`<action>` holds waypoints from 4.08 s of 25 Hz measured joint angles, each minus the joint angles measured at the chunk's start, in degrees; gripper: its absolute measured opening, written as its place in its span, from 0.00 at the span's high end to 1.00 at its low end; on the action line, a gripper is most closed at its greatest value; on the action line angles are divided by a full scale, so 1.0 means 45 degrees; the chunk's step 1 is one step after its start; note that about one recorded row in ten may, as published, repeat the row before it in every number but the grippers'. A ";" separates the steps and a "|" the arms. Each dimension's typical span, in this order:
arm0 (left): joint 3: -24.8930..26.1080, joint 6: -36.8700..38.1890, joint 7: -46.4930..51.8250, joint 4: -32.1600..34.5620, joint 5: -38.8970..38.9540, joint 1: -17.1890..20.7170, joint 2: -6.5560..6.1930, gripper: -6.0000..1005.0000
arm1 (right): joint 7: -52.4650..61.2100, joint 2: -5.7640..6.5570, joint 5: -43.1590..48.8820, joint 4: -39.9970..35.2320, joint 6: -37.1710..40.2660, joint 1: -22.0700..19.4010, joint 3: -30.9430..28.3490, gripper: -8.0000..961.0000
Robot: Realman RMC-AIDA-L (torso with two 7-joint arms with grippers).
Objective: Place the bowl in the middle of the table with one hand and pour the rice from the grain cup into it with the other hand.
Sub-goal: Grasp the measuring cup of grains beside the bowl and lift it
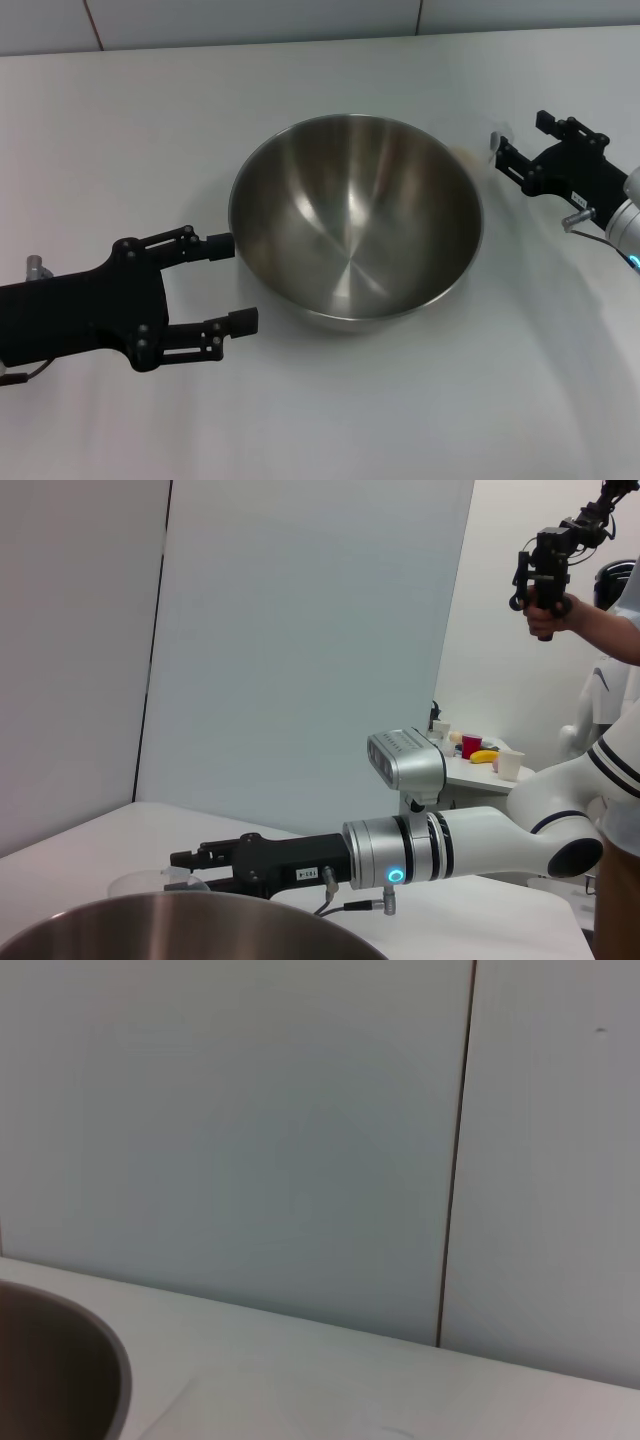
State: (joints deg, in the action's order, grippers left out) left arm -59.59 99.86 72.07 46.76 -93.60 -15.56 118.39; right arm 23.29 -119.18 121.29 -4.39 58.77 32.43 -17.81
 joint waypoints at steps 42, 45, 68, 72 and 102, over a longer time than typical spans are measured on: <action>0.0000 -0.0083 -0.0647 -0.0138 -0.0123 -0.0091 -0.0037 0.18 | -0.0644 -0.0020 -0.0127 0.0474 0.0008 -0.0099 -0.0083 0.98; 0.0000 -0.0100 -0.0647 -0.0181 -0.0124 -0.0114 -0.0025 0.18 | -0.0645 -0.0021 -0.0144 0.0474 0.0007 -0.0087 -0.0083 0.98; 0.0026 -0.0706 -0.0665 -0.0244 -0.0088 -0.0957 -0.0040 0.18 | -0.0664 0.0019 -0.1458 0.0274 0.0832 -0.0147 -0.0051 0.92; 0.0054 -0.0950 -0.0665 -0.0292 -0.0074 -0.0956 -0.0040 0.18 | -0.0665 0.0020 -0.1465 0.0216 0.0729 -0.0078 -0.0030 0.94; 0.0059 -0.1098 -0.0646 -0.0292 -0.0170 -0.0798 -0.0060 0.18 | -0.0664 0.0035 -0.1447 -0.0033 0.2440 0.0043 0.0058 0.98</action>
State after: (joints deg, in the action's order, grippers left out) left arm -59.32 94.92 69.17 45.44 -94.37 -19.15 118.12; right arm 20.30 -119.02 114.78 -4.54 69.75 32.62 -17.55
